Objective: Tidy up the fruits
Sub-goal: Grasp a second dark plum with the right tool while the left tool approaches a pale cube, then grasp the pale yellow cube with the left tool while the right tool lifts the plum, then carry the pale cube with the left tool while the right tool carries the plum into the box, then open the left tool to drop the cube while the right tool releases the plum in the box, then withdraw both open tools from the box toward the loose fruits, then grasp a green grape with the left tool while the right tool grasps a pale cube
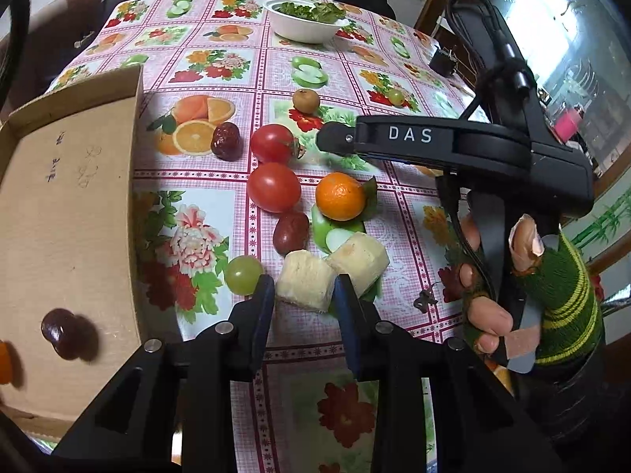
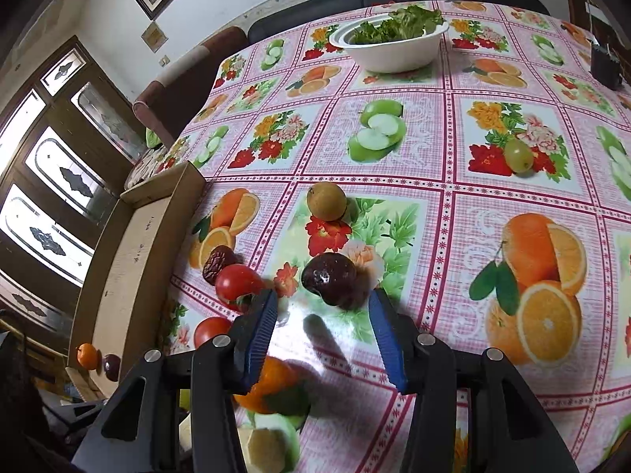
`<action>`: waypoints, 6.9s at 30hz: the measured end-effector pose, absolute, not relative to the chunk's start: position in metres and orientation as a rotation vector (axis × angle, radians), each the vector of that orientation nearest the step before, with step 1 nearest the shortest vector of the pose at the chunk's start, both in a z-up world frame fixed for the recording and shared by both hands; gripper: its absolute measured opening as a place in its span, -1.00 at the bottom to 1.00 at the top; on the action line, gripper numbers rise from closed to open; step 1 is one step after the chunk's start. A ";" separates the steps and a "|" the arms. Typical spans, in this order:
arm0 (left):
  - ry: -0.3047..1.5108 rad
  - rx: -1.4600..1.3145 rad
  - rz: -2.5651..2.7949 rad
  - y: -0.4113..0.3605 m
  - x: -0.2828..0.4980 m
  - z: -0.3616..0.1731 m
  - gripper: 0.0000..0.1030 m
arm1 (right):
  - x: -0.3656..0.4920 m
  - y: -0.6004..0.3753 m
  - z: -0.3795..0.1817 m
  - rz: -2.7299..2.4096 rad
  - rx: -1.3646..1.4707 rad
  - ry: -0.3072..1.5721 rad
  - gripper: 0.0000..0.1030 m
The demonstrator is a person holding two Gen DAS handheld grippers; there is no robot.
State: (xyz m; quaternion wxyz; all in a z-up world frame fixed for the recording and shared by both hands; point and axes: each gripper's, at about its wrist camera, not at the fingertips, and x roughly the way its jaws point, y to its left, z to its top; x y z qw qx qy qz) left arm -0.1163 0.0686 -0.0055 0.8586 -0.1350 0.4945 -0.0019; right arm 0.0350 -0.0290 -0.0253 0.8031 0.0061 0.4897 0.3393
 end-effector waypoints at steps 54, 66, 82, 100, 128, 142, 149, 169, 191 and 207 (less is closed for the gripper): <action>0.851 -0.279 0.437 0.130 -0.185 0.061 -0.45 | -0.081 -0.047 0.066 0.883 0.029 0.838 -0.43; 0.851 -0.313 0.497 0.159 -0.191 0.054 -0.45 | -0.093 -0.010 0.061 0.943 -0.018 0.854 -0.43; 0.852 -0.389 0.538 0.199 -0.197 0.047 -0.45 | -0.092 0.013 0.052 0.962 -0.044 0.882 -0.43; 0.942 -0.429 0.636 0.253 -0.188 0.005 -0.45 | -0.113 0.145 -0.011 1.073 -0.289 0.976 -0.44; 0.871 -0.489 0.559 0.224 -0.201 0.039 -0.32 | -0.109 0.073 0.029 1.044 -0.190 0.893 -0.08; 0.883 -0.403 0.346 0.137 -0.172 0.059 -0.33 | -0.065 -0.069 0.038 0.789 -0.011 0.891 -0.03; 0.933 -0.367 0.260 0.095 -0.160 0.051 -0.33 | -0.056 -0.109 0.031 0.732 0.039 0.898 -0.02; 1.046 -0.341 0.184 0.064 -0.141 0.008 -0.33 | -0.064 -0.106 0.013 0.763 0.025 0.936 -0.02; 1.024 -0.246 0.139 0.072 -0.141 -0.008 -0.67 | -0.065 -0.033 -0.026 0.799 -0.149 1.022 -0.04; 0.955 -0.308 0.086 0.061 -0.150 0.022 -0.69 | -0.070 -0.101 0.018 0.721 -0.016 0.912 -0.31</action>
